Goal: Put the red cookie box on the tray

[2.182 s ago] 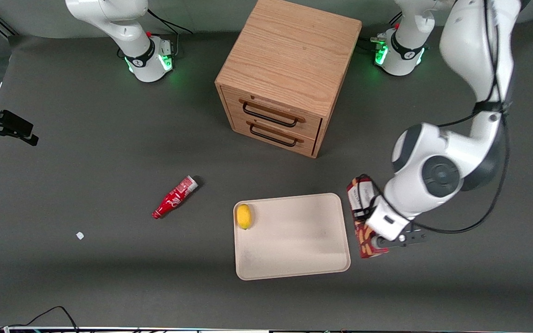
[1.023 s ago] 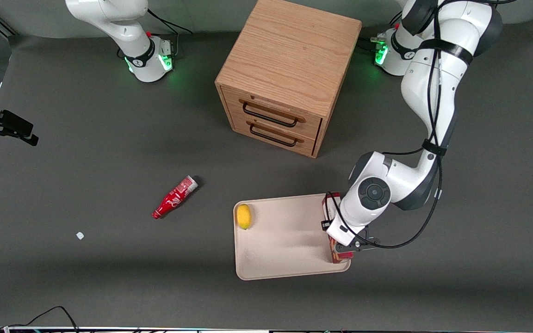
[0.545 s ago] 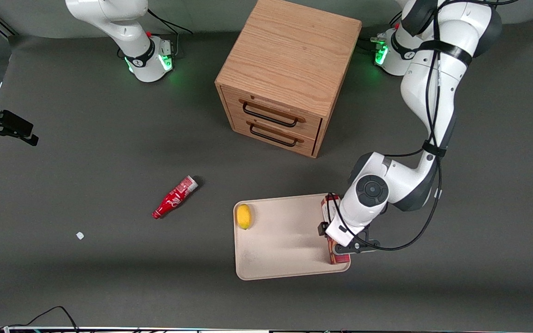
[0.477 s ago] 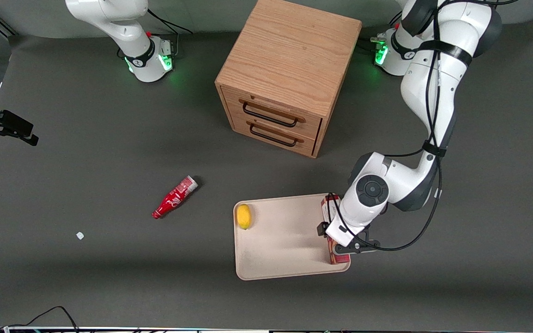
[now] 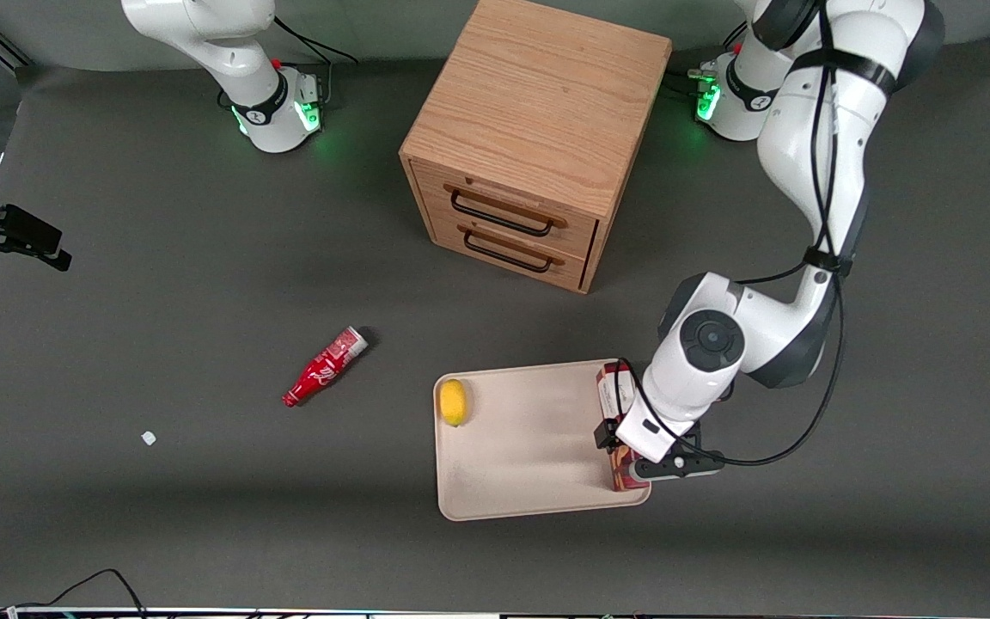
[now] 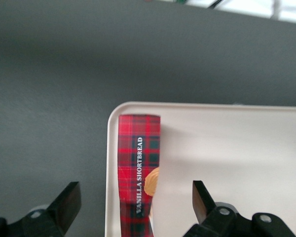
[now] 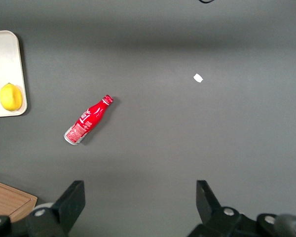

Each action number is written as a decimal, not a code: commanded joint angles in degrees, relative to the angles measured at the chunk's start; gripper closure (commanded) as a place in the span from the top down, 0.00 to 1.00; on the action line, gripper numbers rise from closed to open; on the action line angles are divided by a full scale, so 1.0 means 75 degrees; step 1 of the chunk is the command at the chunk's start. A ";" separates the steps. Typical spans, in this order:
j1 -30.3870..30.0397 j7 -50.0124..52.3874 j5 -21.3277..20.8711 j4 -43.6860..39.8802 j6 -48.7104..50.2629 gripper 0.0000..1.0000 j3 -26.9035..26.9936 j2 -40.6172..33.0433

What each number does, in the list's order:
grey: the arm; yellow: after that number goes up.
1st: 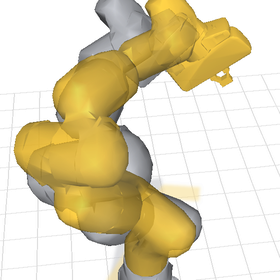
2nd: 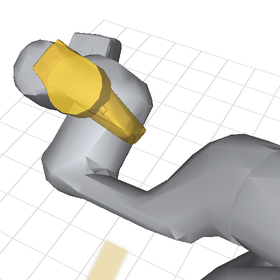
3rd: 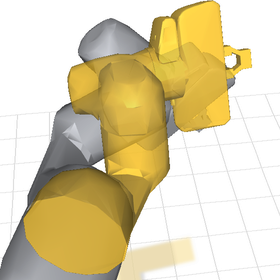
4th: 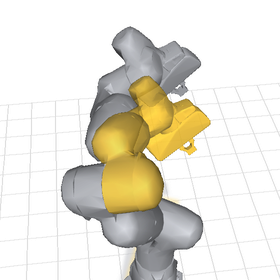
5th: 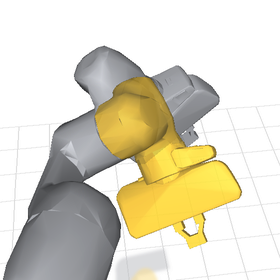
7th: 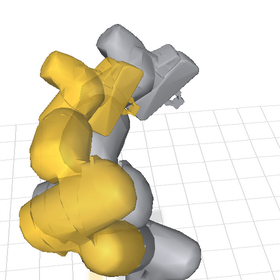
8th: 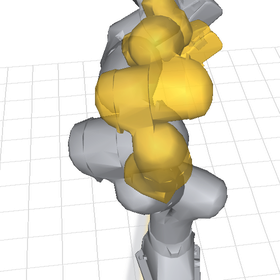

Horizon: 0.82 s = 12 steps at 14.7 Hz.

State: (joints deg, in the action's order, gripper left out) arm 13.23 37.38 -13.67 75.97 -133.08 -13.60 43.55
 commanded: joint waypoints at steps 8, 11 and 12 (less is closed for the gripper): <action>-0.1516 -0.0515 0.1083 0.2210 0.2176 1.00 -0.0402 -0.3987; -0.2137 -0.1710 0.1143 0.2315 0.3316 1.00 -0.0378 -0.4737; -0.2313 -0.1888 0.1224 0.2350 0.3550 1.00 -0.0367 -0.4960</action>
State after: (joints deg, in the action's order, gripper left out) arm -1.24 27.47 -6.10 89.89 -108.97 -15.85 11.27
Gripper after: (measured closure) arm 0.000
